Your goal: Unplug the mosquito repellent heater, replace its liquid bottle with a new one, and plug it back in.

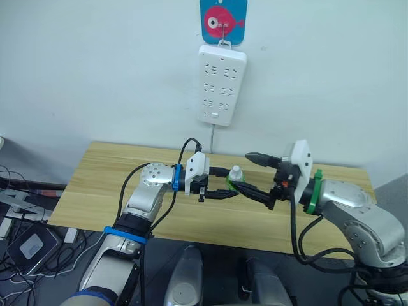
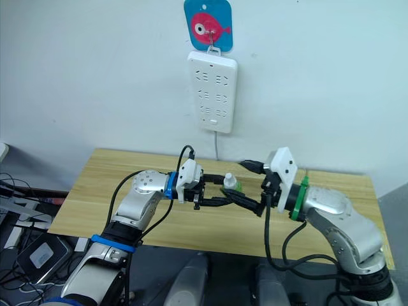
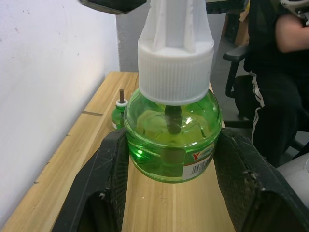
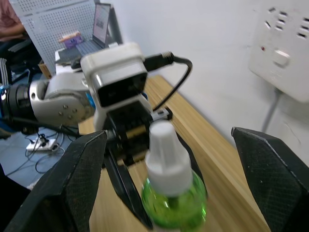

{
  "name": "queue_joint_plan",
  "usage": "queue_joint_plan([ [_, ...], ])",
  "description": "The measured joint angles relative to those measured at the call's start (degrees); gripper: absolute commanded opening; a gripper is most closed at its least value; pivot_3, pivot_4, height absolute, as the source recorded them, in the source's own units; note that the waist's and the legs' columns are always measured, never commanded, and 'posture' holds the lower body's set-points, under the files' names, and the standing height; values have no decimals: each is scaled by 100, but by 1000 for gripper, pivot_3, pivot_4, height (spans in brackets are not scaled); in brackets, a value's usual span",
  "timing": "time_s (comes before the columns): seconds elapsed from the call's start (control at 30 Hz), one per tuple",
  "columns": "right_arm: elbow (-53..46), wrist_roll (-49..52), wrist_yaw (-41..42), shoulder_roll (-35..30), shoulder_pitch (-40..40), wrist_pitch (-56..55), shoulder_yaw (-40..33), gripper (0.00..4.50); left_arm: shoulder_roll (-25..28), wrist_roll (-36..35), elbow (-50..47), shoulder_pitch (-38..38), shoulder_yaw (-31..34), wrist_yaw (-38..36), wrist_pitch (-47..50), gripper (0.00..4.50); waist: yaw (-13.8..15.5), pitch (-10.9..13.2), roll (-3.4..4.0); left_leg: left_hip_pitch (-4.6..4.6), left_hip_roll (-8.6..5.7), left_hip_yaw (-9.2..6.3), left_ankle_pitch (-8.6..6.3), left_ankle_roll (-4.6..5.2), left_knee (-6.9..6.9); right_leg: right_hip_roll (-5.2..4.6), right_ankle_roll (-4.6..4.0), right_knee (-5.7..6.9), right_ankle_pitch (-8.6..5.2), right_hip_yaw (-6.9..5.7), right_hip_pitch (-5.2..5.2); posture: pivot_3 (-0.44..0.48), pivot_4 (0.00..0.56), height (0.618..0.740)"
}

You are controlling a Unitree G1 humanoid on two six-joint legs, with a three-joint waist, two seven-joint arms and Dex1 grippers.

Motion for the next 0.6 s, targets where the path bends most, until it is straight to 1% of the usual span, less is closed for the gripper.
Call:
queue_joint_plan([
  [0.07, 63, -129, -61, 71, -78, -35, 143, 3657, -2, 0, 0, 0, 0, 0, 0, 2186, -3, 0, 0, 0, 0, 1, 0, 0, 0, 0, 0, 0, 0, 1, -1, 296, 231, 740],
  [0.17, 176, -305, -70, 127, -108, -133, 301, 2615, 0, 2, 0, 1, -1, 0, 0, 2186, -3, 0, 0, 0, 0, 0, 0, 0, 0, 0, 1, 0, -1, 0, -1, 300, 232, 740],
  [0.33, 222, -339, -66, 203, -143, -168, 307, 851, 2, 6, 0, 6, -2, 2, 0, 2186, -4, 0, 0, 1, 0, 0, 0, 0, 0, 0, 0, 0, 0, 0, -1, 302, 232, 740],
  [0.37, 219, -339, -64, 226, -178, -218, 292, 524, 23, 31, 6, 25, -4, 4, 7, 2186, -6, 0, 0, 1, 0, 0, 0, 0, 0, 0, 0, 0, 0, 0, -1, 302, 232, 740],
  [0.4, 218, -345, -61, 219, -185, -233, 290, 296, 27, 30, 6, 30, -2, 8, 6, 2186, -7, 0, 0, 1, 0, 0, 0, 0, 0, 0, 0, 0, 0, 0, 0, 302, 232, 740],
  [0.5, 216, -302, -56, 214, -185, -208, 272, 294, 27, 29, 5, 31, -1, 8, 5, 2186, -5, 0, 0, 0, 0, 0, 0, 0, 0, 0, 0, 0, 0, 0, 0, 304, 232, 740],
  [0.6, 88, 217, -202, 231, -455, 191, -10, 294, 29, 28, 5, 37, -1, 9, 3, 2186, -6, 1, 1, 0, 0, 0, 0, 0, 1, 0, -1, 2, 1, 1, -2, 303, 233, 740],
])
